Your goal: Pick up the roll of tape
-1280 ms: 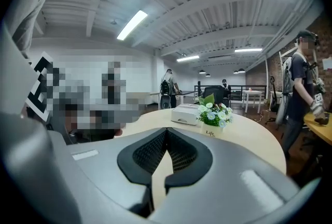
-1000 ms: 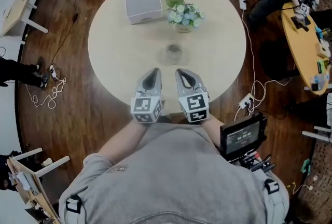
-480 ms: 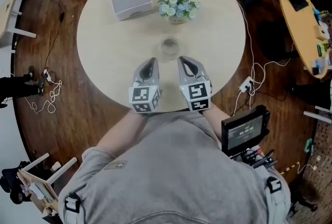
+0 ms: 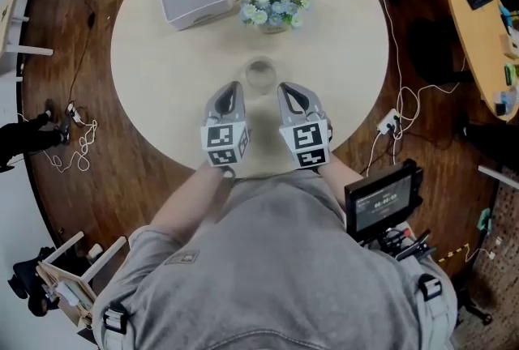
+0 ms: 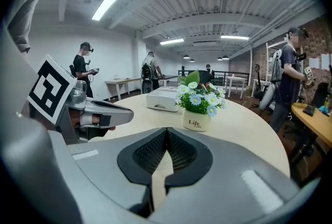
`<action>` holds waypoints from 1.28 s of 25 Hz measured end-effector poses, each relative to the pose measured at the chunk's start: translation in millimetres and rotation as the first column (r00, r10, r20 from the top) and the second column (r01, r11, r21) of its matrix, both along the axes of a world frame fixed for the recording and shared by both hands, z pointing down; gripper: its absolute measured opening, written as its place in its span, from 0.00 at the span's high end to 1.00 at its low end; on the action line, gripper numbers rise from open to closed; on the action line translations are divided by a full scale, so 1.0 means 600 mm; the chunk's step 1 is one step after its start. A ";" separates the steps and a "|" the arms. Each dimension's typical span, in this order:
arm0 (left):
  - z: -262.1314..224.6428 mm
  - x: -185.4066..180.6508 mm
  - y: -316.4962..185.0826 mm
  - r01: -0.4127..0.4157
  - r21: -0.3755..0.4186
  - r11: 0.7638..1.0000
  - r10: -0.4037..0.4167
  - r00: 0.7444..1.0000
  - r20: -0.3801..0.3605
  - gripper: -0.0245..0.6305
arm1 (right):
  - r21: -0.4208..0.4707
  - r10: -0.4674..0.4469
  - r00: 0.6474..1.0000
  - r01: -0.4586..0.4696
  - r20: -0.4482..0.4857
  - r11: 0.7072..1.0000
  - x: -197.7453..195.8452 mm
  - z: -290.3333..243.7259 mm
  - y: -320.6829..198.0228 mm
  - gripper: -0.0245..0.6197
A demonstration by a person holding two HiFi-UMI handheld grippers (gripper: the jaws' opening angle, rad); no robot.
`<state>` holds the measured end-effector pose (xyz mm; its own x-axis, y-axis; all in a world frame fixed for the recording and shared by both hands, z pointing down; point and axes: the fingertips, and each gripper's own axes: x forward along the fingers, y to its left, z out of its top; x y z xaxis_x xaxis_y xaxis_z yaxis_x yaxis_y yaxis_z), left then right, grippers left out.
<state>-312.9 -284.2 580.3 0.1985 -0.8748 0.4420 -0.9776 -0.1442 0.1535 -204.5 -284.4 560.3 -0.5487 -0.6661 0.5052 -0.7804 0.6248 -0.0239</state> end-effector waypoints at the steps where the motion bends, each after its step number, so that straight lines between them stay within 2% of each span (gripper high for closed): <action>1: 0.006 -0.001 -0.005 0.002 -0.010 1.000 -0.002 1.000 0.007 0.96 | -0.007 -0.002 1.000 0.002 -0.002 1.000 0.001 0.005 -0.004 0.94; 5: 0.032 -0.004 -0.025 0.003 -0.054 0.999 -0.001 0.999 0.038 0.96 | -0.035 -0.013 1.000 0.013 -0.008 0.999 0.001 0.026 -0.017 0.94; 9: 0.061 0.002 -0.040 -0.036 -0.107 0.994 0.043 0.997 0.064 0.95 | -0.058 -0.023 1.000 0.023 -0.006 0.998 0.001 0.042 -0.027 0.94; 13: 0.090 0.010 -0.057 -0.076 -0.171 0.982 0.090 0.993 0.077 0.79 | -0.078 -0.024 1.000 0.023 -0.003 0.997 0.003 0.054 -0.037 0.94; 18: 0.123 0.030 -0.074 -0.140 -0.256 0.956 0.167 0.982 0.087 0.71 | -0.101 -0.011 1.000 0.011 0.001 0.995 0.010 0.067 -0.045 0.94; 27: 0.172 0.041 -0.096 -0.195 -0.375 0.906 0.261 0.956 0.133 0.69 | -0.132 0.008 1.000 -0.007 0.004 0.991 0.021 0.090 -0.063 0.94; 32: 0.190 0.050 -0.100 -0.229 -0.434 0.871 0.311 0.942 0.127 0.69 | -0.136 0.015 1.000 -0.015 0.000 0.991 0.024 0.092 -0.066 0.94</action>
<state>-283.0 -344.0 694.1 0.2785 -0.5328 0.7991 -0.9256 -0.3710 0.0753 -190.4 -324.2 615.3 -0.5394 -0.5992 0.5915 -0.7897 0.6038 -0.1085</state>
